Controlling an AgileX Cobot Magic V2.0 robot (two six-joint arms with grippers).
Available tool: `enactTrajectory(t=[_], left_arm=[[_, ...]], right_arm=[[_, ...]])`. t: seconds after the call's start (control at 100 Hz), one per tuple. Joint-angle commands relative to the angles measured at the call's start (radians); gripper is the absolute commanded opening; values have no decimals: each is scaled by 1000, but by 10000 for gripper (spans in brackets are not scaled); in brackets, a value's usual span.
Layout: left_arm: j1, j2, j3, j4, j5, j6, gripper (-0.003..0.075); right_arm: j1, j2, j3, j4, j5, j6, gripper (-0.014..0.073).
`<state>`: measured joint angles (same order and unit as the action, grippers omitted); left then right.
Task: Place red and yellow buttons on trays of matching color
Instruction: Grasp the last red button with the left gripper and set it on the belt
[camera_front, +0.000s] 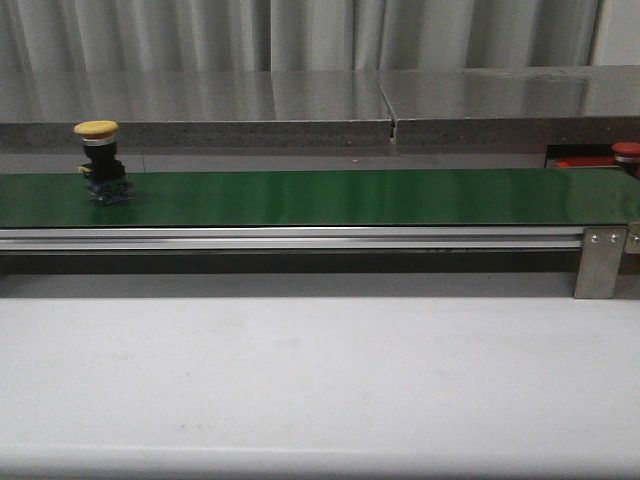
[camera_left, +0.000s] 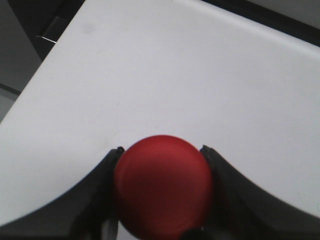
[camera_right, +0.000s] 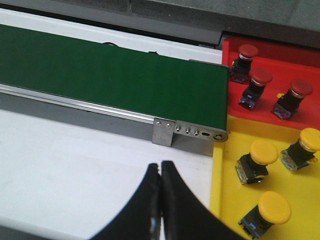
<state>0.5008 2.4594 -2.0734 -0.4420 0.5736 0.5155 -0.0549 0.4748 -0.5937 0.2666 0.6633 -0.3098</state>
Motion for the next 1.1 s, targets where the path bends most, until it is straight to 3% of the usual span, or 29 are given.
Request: enactTrajectory(t=[0.0,0.1,0.53,0.69,0.83,1.09], left_arm=[[1,-76,-38,-24,-45,0,61],[1,-94,-38,-24,-24,0,-19],[-17,-339,-36,-119,175,0,-19],[-55,-465,45,-128,215,3,-19],[-106,-587,198,-131,169,16,-19],[-215,-744,568,-131,-65,19,-19]], right_arm=[[-3,2,-26,9,-74,-6,-67],[-3,2,-26,9,-74,-6,-67],[-3,2,-26,9,-74,-6,-67],[-3,2,-26,9,-74,-6,-67],[-3,2,-26,9,-74,-6,-67],[-3,2,-26,9,-74,-6,-67]])
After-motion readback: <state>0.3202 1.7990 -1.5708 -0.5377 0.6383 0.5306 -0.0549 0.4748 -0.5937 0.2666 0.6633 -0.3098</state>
